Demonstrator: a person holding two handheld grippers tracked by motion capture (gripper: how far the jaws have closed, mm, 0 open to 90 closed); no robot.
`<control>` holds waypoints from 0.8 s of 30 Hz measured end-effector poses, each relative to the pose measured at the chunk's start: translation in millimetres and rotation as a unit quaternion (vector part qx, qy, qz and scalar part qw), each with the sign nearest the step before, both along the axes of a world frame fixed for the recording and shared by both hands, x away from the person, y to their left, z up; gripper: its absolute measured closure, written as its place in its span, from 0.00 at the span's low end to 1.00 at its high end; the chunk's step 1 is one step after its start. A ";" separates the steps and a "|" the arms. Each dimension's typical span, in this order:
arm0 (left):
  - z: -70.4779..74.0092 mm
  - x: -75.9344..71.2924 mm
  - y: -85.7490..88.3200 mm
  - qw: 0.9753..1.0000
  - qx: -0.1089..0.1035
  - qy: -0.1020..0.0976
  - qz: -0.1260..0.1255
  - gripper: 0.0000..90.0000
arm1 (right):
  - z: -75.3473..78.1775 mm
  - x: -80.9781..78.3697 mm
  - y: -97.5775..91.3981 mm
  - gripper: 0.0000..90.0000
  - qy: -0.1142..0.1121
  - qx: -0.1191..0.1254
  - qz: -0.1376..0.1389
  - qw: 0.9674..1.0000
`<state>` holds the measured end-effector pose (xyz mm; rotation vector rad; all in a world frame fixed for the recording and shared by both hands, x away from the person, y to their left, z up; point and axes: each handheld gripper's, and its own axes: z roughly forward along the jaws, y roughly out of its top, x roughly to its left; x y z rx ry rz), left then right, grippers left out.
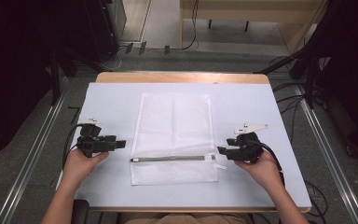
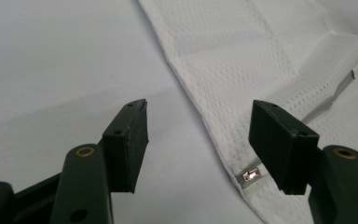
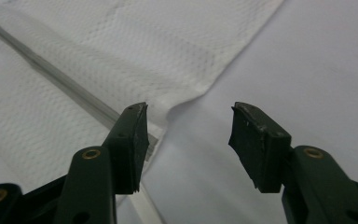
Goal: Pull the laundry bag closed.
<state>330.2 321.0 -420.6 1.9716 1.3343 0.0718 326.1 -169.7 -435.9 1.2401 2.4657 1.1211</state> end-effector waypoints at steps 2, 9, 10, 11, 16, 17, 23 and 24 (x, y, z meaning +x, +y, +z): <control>0.0 -0.1 0.1 1.000 0.000 -0.001 0.001 0.42 | 2.7 -2.6 4.6 0.58 0.001 -0.001 0.013 1.000; 0.1 -0.4 0.4 1.000 0.001 -0.003 -0.001 0.42 | 7.1 -7.5 17.4 0.56 -0.010 -0.006 0.034 0.999; 0.1 -0.4 0.4 1.000 0.001 -0.003 -0.001 0.42 | 7.1 -7.5 17.4 0.56 -0.010 -0.006 0.034 0.999; 0.7 -1.2 1.4 1.000 0.000 -0.004 -0.003 0.42 | 7.9 -7.7 19.6 0.54 -0.008 -0.008 0.036 0.999; 0.6 -1.9 2.7 1.000 0.001 -0.003 0.001 0.41 | 10.9 -7.2 22.5 0.46 -0.005 -0.007 0.046 0.999; 0.6 -1.9 2.8 1.000 0.001 -0.003 0.002 0.41 | 11.4 -7.5 23.7 0.43 -0.009 -0.010 0.049 0.999; 0.2 -2.0 1.9 1.000 0.003 -0.002 -0.003 0.41 | 17.8 -8.7 33.4 0.39 -0.010 -0.011 0.059 0.998; 0.2 -1.9 1.8 1.000 0.005 -0.002 -0.004 0.41 | 18.8 -8.8 35.6 0.39 -0.006 -0.009 0.060 0.998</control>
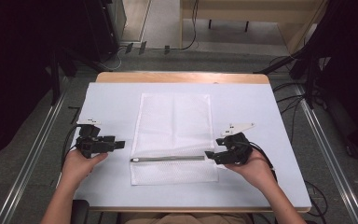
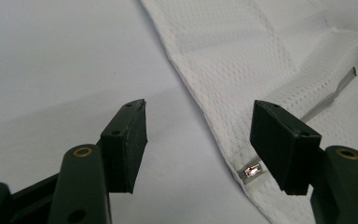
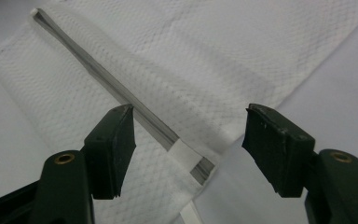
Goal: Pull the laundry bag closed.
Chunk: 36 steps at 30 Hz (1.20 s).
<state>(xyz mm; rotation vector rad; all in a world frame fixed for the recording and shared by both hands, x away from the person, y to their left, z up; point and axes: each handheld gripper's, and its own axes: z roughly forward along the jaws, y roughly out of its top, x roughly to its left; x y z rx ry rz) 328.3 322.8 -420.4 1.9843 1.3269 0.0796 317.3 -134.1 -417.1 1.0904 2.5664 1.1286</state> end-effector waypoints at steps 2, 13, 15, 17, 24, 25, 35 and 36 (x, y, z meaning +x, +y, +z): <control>-0.2 -0.3 0.0 1.000 0.001 -0.001 0.001 0.41 | 1.6 0.6 4.4 0.40 -0.001 -0.001 0.005 1.000; 0.0 -0.4 0.3 1.000 -0.001 -0.002 -0.001 0.41 | 11.1 8.7 29.1 0.48 -0.004 -0.003 0.025 1.000; -0.4 0.2 0.2 1.000 -0.002 0.000 -0.001 0.41 | 11.6 9.6 31.1 0.48 -0.002 0.000 0.026 1.000; -0.6 0.2 0.3 1.000 -0.008 0.001 -0.007 0.41 | 12.5 13.1 37.1 0.50 0.001 -0.003 0.031 1.000; -1.0 0.3 -0.5 1.000 -0.004 -0.001 -0.010 0.41 | 15.2 16.2 53.7 0.52 -0.002 0.002 0.043 0.999; -0.8 0.2 -0.3 1.000 -0.005 -0.002 -0.010 0.41 | 15.5 15.8 56.1 0.53 0.000 0.002 0.044 0.999; -1.3 0.6 0.1 1.000 -0.004 -0.002 -0.008 0.41 | 14.6 15.0 82.5 0.57 0.004 0.001 0.069 0.998; -1.5 1.1 1.3 1.000 -0.003 -0.001 -0.007 0.41 | 13.0 14.5 88.8 0.58 0.005 0.001 0.075 0.997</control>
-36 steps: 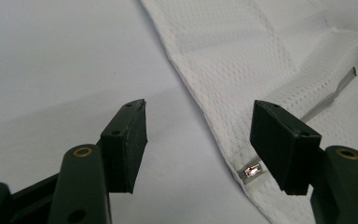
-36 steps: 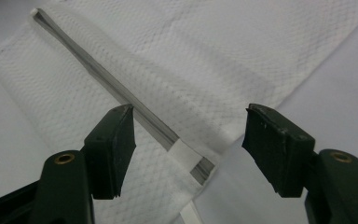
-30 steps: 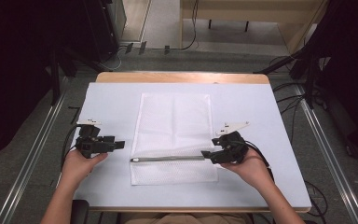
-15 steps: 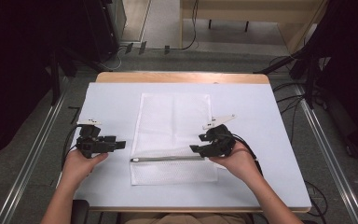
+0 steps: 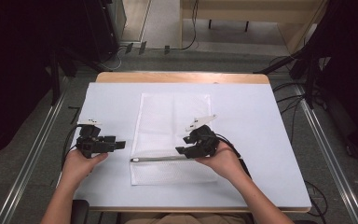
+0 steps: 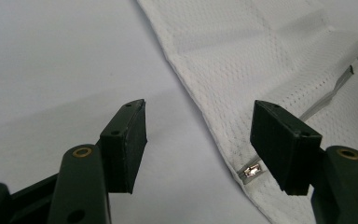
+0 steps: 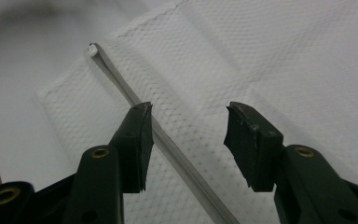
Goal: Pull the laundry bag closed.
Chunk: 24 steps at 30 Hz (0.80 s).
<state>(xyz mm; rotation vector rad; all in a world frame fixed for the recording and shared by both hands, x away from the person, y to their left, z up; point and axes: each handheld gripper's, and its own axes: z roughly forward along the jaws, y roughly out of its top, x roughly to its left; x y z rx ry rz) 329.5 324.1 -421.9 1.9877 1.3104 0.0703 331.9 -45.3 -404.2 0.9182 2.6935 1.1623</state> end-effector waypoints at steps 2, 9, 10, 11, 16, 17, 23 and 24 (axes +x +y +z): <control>0.1 0.2 1.0 1.000 -0.005 0.002 0.004 0.41 | -1.1 -0.6 4.7 0.59 0.000 -0.001 0.005 1.000; -0.4 0.3 0.5 1.000 -0.001 0.000 0.001 0.41 | -4.4 -1.9 21.4 0.60 0.000 -0.001 0.019 1.000; -0.3 0.4 1.6 1.000 -0.003 0.000 0.002 0.41 | -4.5 -2.2 23.3 0.60 0.002 -0.002 0.020 1.000; -0.3 0.4 1.6 1.000 -0.003 0.000 0.002 0.41 | -4.5 -2.2 23.3 0.60 0.002 -0.002 0.020 1.000; -0.3 1.2 5.7 1.000 -0.018 0.001 0.006 0.41 | -6.8 -2.0 34.7 0.63 0.007 0.004 0.029 1.000; -0.3 1.2 6.0 1.000 -0.016 0.000 0.008 0.41 | -6.8 -2.0 34.7 0.63 0.007 0.004 0.029 1.000; -1.4 1.6 5.0 1.000 -0.007 0.001 0.006 0.41 | -14.2 -0.5 49.5 0.65 0.009 0.000 0.042 0.999; -1.7 1.9 5.1 1.000 -0.008 0.001 0.006 0.41 | -15.2 -0.5 51.4 0.65 0.006 0.001 0.045 0.999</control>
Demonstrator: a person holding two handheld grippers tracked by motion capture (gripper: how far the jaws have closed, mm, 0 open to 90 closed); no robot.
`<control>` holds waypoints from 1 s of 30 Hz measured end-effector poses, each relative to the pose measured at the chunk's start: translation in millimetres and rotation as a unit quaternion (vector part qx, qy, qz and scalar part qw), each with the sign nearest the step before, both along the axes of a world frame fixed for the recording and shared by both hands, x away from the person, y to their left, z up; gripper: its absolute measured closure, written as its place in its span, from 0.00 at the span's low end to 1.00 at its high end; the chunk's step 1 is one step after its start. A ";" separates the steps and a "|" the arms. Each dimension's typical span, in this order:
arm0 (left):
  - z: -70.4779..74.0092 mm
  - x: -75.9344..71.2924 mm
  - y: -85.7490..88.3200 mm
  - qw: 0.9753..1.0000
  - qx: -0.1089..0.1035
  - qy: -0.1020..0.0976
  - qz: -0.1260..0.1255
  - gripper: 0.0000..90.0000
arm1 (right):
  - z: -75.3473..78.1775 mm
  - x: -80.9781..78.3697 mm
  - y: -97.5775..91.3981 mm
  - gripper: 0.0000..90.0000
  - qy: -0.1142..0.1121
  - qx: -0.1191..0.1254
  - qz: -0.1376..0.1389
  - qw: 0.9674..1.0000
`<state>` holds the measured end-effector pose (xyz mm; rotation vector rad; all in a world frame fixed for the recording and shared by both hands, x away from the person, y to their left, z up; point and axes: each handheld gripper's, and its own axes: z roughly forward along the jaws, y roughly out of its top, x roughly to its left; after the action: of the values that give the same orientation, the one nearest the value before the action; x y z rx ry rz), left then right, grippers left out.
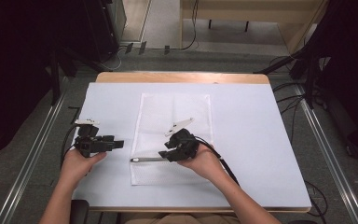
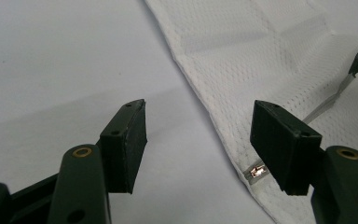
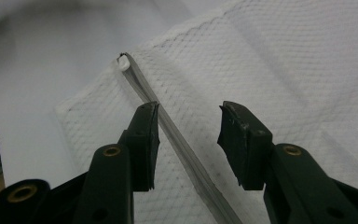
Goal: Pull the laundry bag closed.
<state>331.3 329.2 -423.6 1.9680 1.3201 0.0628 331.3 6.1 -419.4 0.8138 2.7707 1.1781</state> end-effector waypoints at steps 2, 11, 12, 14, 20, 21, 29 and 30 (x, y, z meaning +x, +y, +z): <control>-0.3 0.5 0.1 1.000 0.000 0.001 0.000 0.41 | -0.4 -0.2 1.3 0.65 0.001 -0.001 0.001 1.000; -1.0 1.3 0.7 1.000 -0.001 0.003 0.002 0.41 | -7.5 -3.2 20.2 0.69 0.010 0.006 0.015 1.000; -1.0 1.4 1.0 1.000 0.000 0.002 0.003 0.41 | -8.0 -3.9 22.4 0.70 0.012 0.007 0.016 1.000; -1.0 1.3 1.1 1.000 -0.001 0.003 0.004 0.41 | -9.0 -5.0 26.2 0.71 0.018 0.008 0.017 1.000; -0.9 1.3 1.0 1.000 -0.001 0.002 0.003 0.41 | -13.0 -5.2 35.1 0.75 0.024 0.013 0.020 0.999; -1.0 1.3 1.1 1.000 -0.003 0.001 0.003 0.41 | -13.9 -5.5 37.9 0.76 0.029 0.014 0.021 0.999; -0.7 1.1 1.0 1.000 -0.001 0.001 0.004 0.41 | -17.9 -7.0 50.9 0.80 0.035 0.013 0.034 0.999; -0.9 1.1 0.9 1.000 0.000 0.001 0.003 0.41 | -19.5 -8.1 55.5 0.81 0.037 0.013 0.037 0.999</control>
<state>332.4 330.1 -424.5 1.9648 1.3289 0.0637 323.2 61.6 -438.9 0.7778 2.8743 1.2218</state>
